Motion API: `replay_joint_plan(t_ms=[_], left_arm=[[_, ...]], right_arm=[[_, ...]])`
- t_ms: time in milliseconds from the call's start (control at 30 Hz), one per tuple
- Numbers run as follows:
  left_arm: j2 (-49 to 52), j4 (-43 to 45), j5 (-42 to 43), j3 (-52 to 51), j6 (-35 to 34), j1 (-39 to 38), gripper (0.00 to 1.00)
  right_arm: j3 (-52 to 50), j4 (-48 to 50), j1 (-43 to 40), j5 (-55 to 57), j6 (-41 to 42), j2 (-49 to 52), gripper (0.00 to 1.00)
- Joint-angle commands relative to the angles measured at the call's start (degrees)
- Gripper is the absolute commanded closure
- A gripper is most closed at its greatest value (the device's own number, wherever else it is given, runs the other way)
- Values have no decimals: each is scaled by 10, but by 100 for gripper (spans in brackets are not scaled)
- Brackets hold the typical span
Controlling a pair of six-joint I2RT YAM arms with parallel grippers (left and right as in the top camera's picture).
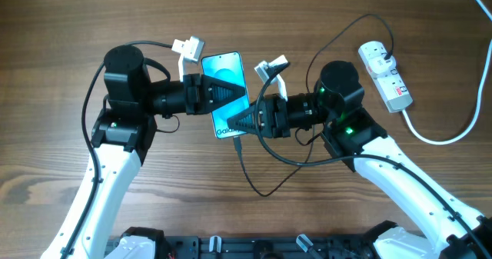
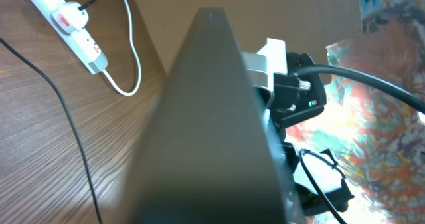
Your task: Plug charger to phone and switch on socket
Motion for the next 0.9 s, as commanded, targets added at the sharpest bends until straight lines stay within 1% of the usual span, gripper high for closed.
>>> replay_joint_plan(t_ms=[0, 133, 167, 200, 233, 267, 300, 333, 400, 433, 467, 500, 600, 667, 700, 767, 867], left_arm=[[-8, 6, 8, 3, 3, -2, 96], [-8, 6, 9, 3, 3, -2, 96], [-8, 6, 9, 3, 3, -2, 95], [-8, 6, 9, 3, 3, -2, 90], [-8, 6, 9, 3, 3, -2, 72], [-8, 6, 9, 3, 3, -2, 59], [-8, 6, 8, 3, 3, -2, 41], [-8, 7, 8, 3, 4, -2, 32], [-8, 9, 4, 3, 15, -1, 16], [-8, 9, 1, 3, 22, 3, 11], [-8, 8, -1, 3, 30, 10, 9], [-8, 8, -3, 3, 35, 21, 5], [-8, 4, -18, 3, 36, 69, 0], [-7, 4, -28, 3, 38, 102, 0], [-7, 1, -31, 3, 51, 123, 0], [-7, -11, -42, 3, 69, 142, 0], [-7, -76, -92, 3, 126, 164, 0]], right_arm=[[8, 3, 2, -22, 13, -3, 84], [8, 3, 2, -20, 13, -3, 94], [8, 3, 2, -20, 14, -3, 96], [8, 3, 2, -19, 14, -3, 96], [8, 3, 2, -16, 14, -3, 96], [8, 3, 2, -14, 18, -3, 96], [8, 3, 2, -11, 25, -3, 96], [8, 3, 2, -6, 26, -3, 96], [8, 3, 2, 4, 25, -3, 96], [8, 3, 2, 9, 22, -3, 96], [8, 2, 2, 15, 21, -3, 96], [8, 1, 2, 19, 20, -3, 96], [8, -12, 2, 34, -2, -3, 96], [8, -61, 2, 74, -28, -3, 96], [8, -98, 2, 101, -54, -3, 96], [8, -138, 2, 129, -83, -3, 96], [8, -207, 2, 193, -143, -3, 96]])
